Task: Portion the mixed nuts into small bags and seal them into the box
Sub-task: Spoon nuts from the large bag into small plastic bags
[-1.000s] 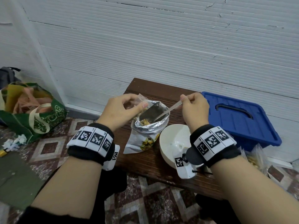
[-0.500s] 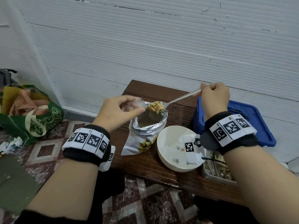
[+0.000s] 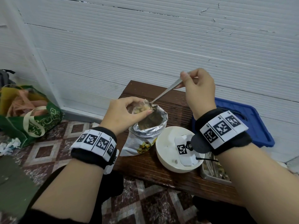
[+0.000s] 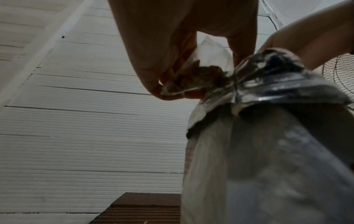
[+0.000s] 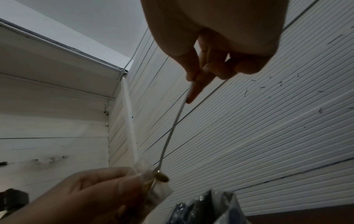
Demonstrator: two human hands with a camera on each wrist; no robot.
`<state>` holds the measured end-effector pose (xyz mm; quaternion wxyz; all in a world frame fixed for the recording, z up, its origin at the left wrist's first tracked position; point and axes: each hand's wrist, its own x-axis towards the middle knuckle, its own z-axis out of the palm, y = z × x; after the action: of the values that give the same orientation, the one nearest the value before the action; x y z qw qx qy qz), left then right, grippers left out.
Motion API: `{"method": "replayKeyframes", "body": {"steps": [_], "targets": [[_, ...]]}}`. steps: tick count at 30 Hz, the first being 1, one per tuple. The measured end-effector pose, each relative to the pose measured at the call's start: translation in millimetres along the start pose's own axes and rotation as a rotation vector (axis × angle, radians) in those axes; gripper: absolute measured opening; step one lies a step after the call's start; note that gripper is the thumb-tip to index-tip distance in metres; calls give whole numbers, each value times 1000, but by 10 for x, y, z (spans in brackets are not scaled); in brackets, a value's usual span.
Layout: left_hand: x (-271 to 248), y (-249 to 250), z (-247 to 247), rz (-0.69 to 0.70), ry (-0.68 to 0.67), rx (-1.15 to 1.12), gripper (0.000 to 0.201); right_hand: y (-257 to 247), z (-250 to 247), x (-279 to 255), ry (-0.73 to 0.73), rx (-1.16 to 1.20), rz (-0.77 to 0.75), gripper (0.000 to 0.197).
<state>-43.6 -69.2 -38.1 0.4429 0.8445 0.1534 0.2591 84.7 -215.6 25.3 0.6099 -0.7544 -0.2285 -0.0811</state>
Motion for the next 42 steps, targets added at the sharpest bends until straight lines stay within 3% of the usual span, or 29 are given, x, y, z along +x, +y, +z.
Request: {"method": "replayKeyframes", "body": {"steps": [5, 10, 14, 18, 24, 26, 29, 36, 42], "targets": [[9, -2, -43, -56, 40, -60, 19, -118, -1, -95, -71, 123, -189, 19], [14, -36, -158, -106, 111, -40, 16, -103, -114, -59, 152, 162, -216, 21], [0, -43, -201, -114, 54, -32, 15, -42, -162, -58, 236, 101, -133, 26], [9, -70, -168, -129, -33, 17, 17, 81, -60, -209, -4, -181, -114, 32], [2, -75, -160, -123, -50, 41, 20, 367, 165, -478, -426, -616, -292, 23], [1, -71, -155, -122, -57, 37, 19, 414, 227, -546, -496, -662, -297, 23], [-4, -55, -138, -111, -68, 35, 17, 429, 281, -572, -543, -593, -180, 31], [-16, -47, -149, -136, -85, 11, 20, 375, 260, -509, -323, -222, 120, 23], [-22, -41, -185, -118, -56, 9, 10, 359, 122, -350, -69, -178, 214, 26]]}}
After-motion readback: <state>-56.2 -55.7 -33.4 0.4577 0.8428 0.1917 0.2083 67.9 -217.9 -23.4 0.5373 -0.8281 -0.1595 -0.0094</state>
